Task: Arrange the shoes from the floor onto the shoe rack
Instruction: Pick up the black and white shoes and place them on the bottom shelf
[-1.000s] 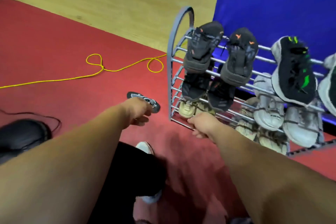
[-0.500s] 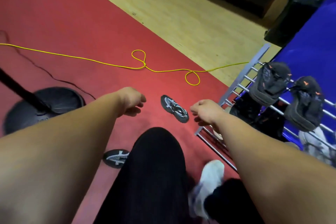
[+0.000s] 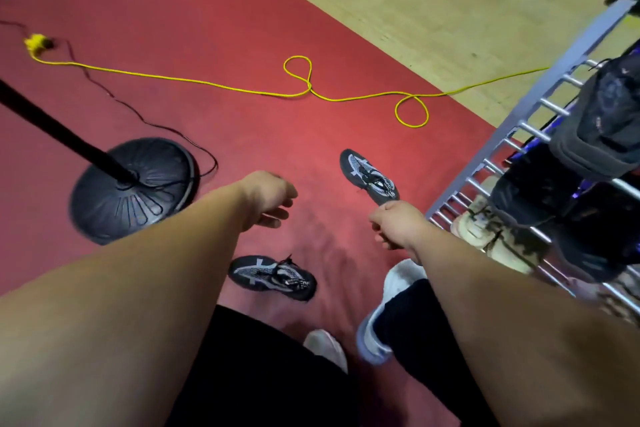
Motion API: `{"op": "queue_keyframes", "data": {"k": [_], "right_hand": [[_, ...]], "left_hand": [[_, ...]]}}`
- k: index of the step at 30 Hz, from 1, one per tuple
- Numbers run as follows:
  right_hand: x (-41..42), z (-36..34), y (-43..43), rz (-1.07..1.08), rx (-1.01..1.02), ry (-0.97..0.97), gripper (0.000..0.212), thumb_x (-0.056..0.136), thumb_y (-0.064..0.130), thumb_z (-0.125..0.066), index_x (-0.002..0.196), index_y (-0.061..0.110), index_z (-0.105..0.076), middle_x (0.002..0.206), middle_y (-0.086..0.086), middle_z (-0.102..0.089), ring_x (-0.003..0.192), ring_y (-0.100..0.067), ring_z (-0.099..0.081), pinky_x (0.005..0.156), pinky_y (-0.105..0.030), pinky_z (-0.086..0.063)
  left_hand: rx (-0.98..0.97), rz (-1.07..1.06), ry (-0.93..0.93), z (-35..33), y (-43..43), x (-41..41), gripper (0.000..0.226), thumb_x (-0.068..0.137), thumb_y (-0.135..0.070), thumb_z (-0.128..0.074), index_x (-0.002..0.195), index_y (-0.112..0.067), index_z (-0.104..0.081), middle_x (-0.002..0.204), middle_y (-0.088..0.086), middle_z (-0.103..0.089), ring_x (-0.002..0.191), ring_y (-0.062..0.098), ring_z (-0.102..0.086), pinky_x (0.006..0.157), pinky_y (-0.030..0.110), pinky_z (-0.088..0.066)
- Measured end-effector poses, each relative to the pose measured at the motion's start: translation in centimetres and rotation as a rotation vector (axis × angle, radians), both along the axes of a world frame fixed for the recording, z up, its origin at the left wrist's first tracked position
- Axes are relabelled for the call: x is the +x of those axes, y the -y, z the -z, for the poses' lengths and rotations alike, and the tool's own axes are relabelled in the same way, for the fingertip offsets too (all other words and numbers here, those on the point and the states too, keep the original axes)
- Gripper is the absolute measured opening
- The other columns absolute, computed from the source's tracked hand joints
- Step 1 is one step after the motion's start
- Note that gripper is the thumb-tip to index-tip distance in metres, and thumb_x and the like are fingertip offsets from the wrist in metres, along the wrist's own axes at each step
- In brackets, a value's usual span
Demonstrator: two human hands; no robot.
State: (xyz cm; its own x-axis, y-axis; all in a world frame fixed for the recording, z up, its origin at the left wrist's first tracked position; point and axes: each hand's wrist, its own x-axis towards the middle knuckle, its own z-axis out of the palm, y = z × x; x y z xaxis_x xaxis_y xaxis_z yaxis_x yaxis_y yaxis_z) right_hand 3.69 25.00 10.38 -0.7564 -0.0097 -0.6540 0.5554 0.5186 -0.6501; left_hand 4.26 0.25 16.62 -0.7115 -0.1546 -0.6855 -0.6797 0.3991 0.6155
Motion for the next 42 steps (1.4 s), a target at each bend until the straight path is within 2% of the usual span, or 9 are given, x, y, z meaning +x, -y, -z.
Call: {"op": "queue_keyframes", "data": {"k": [7,11,19,23,26,31,36,38,42], "right_hand": [[3.3,10.4,2.2,0.058,-0.002,0.276,0.021,0.096,0.012,-0.054,0.076,0.018,-0.051,0.066,-0.003,-0.048,0.041,-0.012,-0.044,0.035,-0.017,-0.033],[4.9,14.6,4.6,0.088,-0.033,0.421,0.007,0.100,0.018,-0.056,0.094,0.020,-0.054,0.090,-0.008,-0.060,0.066,-0.020,-0.059,0.057,-0.026,-0.051],[3.8,19.9,7.6,0.105,-0.100,0.570,0.032,0.105,0.021,-0.052,0.136,0.013,-0.053,0.136,-0.020,-0.062,0.124,-0.041,-0.061,0.101,-0.046,-0.053],[3.2,22.1,8.6,0.134,-0.209,0.590,0.042,0.105,0.023,-0.054,0.145,0.012,-0.049,0.147,-0.023,-0.054,0.129,-0.043,-0.056,0.112,-0.051,-0.045],[3.6,23.8,9.4,0.177,-0.307,0.651,0.049,0.101,0.031,-0.061,0.149,0.026,-0.049,0.136,-0.001,-0.061,0.123,-0.025,-0.058,0.106,-0.041,-0.044],[4.0,24.4,10.4,0.194,-0.317,0.649,0.041,0.100,0.028,-0.063,0.140,0.029,-0.057,0.134,0.001,-0.061,0.118,-0.020,-0.055,0.109,-0.042,-0.044],[4.1,24.2,10.6,0.202,-0.345,0.683,0.015,0.101,0.017,-0.056,0.100,0.025,-0.069,0.100,0.007,-0.070,0.097,-0.010,-0.063,0.100,-0.034,-0.044],[4.0,24.0,10.7,0.245,-0.378,0.634,0.027,0.100,0.011,-0.056,0.122,0.022,-0.068,0.109,0.004,-0.069,0.098,-0.009,-0.062,0.103,-0.033,-0.043],[2.4,23.0,9.8,0.271,-0.382,0.551,0.037,0.100,0.006,-0.056,0.137,0.008,-0.060,0.113,-0.002,-0.069,0.097,-0.009,-0.062,0.112,-0.038,-0.042]], "left_hand": [[-0.013,-0.075,0.273,10.8,3.3,3.4,0.024,0.088,-0.008,-0.056,0.105,0.003,-0.069,0.098,0.024,-0.069,0.082,0.033,-0.069,0.077,0.052,-0.060],[-0.001,-0.111,0.354,15.1,2.8,3.8,0.024,0.088,-0.007,-0.055,0.099,0.006,-0.072,0.081,0.021,-0.063,0.063,0.026,-0.059,0.071,0.040,-0.058],[0.079,-0.298,0.571,22.4,0.7,4.8,0.030,0.100,-0.029,-0.055,0.124,-0.010,-0.057,0.123,0.011,-0.057,0.101,0.028,-0.060,0.085,0.044,-0.059],[0.120,-0.286,0.576,24.3,-0.8,4.1,0.023,0.103,-0.017,-0.053,0.124,-0.007,-0.057,0.092,0.009,-0.053,0.075,0.020,-0.051,0.069,0.038,-0.060],[0.101,-0.290,0.528,25.4,-1.1,3.5,0.033,0.100,-0.008,-0.054,0.131,0.004,-0.060,0.108,0.022,-0.065,0.074,0.022,-0.053,0.059,0.028,-0.046],[0.219,-0.472,0.615,25.6,-1.8,3.1,0.024,0.100,-0.010,-0.049,0.081,-0.001,-0.060,0.046,0.012,-0.062,0.032,0.022,-0.056,0.031,0.023,-0.042],[0.204,-0.535,0.583,27.1,-2.6,3.4,0.019,0.086,-0.013,-0.059,0.096,0.000,-0.068,0.078,0.020,-0.071,0.056,0.029,-0.068,0.049,0.032,-0.059],[0.127,-0.463,0.543,27.5,-2.8,3.7,0.018,0.093,-0.013,-0.057,0.099,0.000,-0.068,0.089,0.022,-0.071,0.067,0.032,-0.070,0.052,0.028,-0.058],[-0.007,-0.242,0.456,27.4,-3.8,3.2,0.043,0.083,-0.028,-0.057,0.118,-0.006,-0.070,0.126,0.015,-0.069,0.114,0.036,-0.064,0.102,0.044,-0.051]]}}
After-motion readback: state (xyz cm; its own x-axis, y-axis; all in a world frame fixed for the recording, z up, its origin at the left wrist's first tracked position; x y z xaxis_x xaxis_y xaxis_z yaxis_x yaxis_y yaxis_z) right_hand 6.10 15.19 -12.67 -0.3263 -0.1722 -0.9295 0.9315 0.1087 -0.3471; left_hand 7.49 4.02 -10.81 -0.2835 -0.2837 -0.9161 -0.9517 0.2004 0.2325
